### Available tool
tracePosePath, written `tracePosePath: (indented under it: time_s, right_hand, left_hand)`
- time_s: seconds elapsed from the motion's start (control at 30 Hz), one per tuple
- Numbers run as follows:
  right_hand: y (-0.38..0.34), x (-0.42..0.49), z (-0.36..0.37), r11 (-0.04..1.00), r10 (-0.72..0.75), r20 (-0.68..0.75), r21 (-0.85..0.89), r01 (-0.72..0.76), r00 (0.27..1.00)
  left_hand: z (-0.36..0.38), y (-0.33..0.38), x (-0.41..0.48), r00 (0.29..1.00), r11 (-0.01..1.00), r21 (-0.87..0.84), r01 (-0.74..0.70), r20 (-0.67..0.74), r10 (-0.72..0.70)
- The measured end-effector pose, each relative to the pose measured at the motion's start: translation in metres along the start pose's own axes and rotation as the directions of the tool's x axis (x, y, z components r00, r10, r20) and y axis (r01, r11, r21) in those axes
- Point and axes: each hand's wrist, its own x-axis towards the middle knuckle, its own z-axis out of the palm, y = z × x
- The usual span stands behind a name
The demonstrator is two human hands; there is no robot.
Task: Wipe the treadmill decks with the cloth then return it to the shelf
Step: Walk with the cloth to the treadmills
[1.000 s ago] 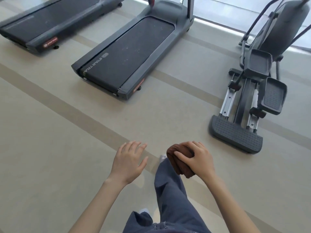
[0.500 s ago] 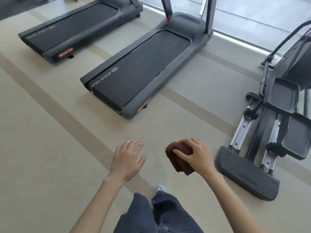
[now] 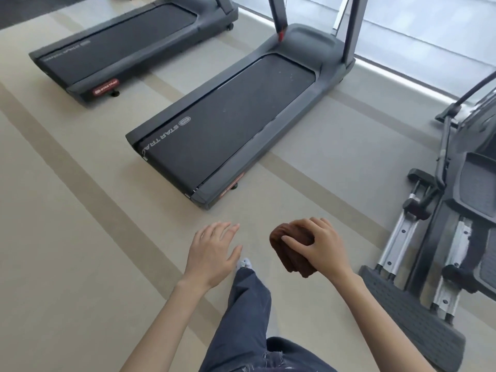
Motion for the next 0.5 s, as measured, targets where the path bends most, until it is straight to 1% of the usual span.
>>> tracePosePath:
  time_s: [0.17,0.27,0.37,0.5]
  right_hand:
    - [-0.005,0.090,-0.013,0.997,-0.052,0.021,-0.062,0.053,0.998]
    - [-0.011,0.140,-0.016,0.995,-0.087,0.020,-0.053,0.088,0.996]
    - [-0.015,0.185,-0.018,0.995,-0.095,0.009,-0.011,0.095,0.995]
    - [-0.015,0.233,-0.014,0.989,-0.151,0.056,-0.005,0.151,0.987]
  left_hand:
    - [-0.008,-0.009,0.082,1.000,1.000,-0.022,-0.017,0.006,0.017]
    - [-0.018,-0.018,0.119,0.998,0.999,-0.038,0.020,-0.053,-0.022]
    - [-0.027,-0.032,0.150,0.996,0.997,-0.041,0.059,-0.062,-0.062]
    - [-0.033,-0.048,0.175,0.983,0.986,-0.036,0.161,-0.087,-0.163]
